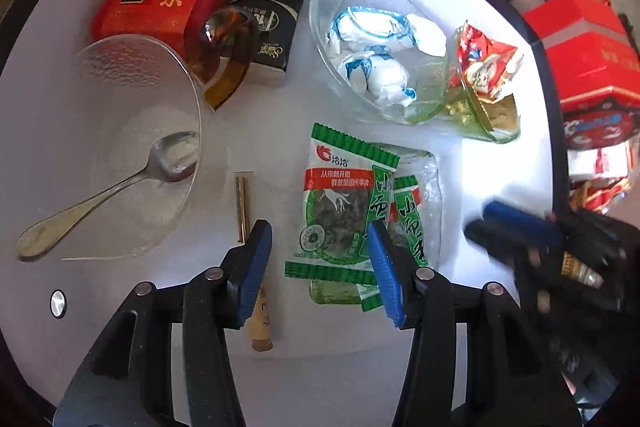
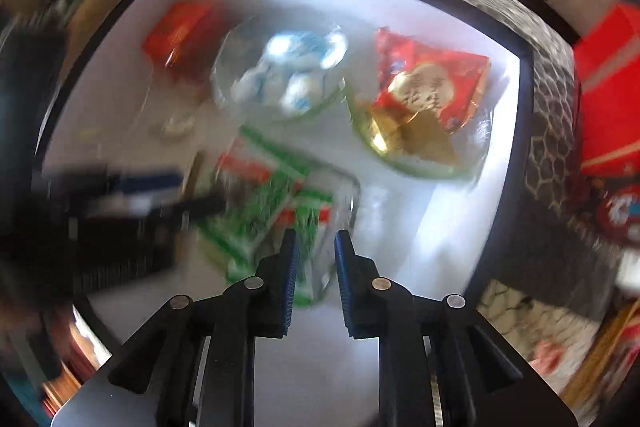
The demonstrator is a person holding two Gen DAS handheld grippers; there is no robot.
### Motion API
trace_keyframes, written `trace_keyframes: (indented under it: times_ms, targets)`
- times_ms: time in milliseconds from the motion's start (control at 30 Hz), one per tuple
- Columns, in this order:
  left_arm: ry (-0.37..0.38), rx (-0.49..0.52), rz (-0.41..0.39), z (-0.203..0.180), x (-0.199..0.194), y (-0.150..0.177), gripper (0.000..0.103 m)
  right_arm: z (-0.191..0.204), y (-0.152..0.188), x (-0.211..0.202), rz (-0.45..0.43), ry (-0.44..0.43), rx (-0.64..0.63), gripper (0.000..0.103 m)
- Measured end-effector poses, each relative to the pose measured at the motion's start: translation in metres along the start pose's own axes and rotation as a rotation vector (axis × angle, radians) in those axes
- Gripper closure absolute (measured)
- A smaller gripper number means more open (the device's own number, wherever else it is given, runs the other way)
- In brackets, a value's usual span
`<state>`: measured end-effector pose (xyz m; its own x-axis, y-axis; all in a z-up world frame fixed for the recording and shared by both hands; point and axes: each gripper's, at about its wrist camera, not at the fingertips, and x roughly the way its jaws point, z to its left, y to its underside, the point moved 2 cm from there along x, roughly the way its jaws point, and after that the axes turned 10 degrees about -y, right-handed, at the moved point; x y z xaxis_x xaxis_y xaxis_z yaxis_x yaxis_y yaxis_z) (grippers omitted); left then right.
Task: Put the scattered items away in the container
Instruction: 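Withdraw both tools from the box toward the brass flower dish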
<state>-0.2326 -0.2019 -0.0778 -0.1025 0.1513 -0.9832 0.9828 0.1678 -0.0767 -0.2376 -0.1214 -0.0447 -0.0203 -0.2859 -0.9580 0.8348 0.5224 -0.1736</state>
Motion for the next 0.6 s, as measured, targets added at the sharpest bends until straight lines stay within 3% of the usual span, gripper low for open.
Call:
trace_keyframes:
  times_ms: [100,233,467,600]
  targets:
    - [0.021,-0.003,0.007,-0.005,0.002,-0.003,0.047,-0.001,0.008,-0.01,-0.022,0.017,-0.036,0.084]
    - [-0.046,0.036,0.031,-0.016,0.012,-0.009,0.047,-0.005,0.007,-0.035,-0.091,-0.008,0.004,0.082]
    - [-0.046,0.095,0.09,-0.04,0.029,-0.008,0.044,0.006,0.016,-0.023,-0.12,-0.032,0.021,0.081]
    - [-0.089,0.132,0.097,-0.049,0.03,-0.008,0.042,0.004,0.021,-0.022,-0.131,-0.06,0.025,0.082]
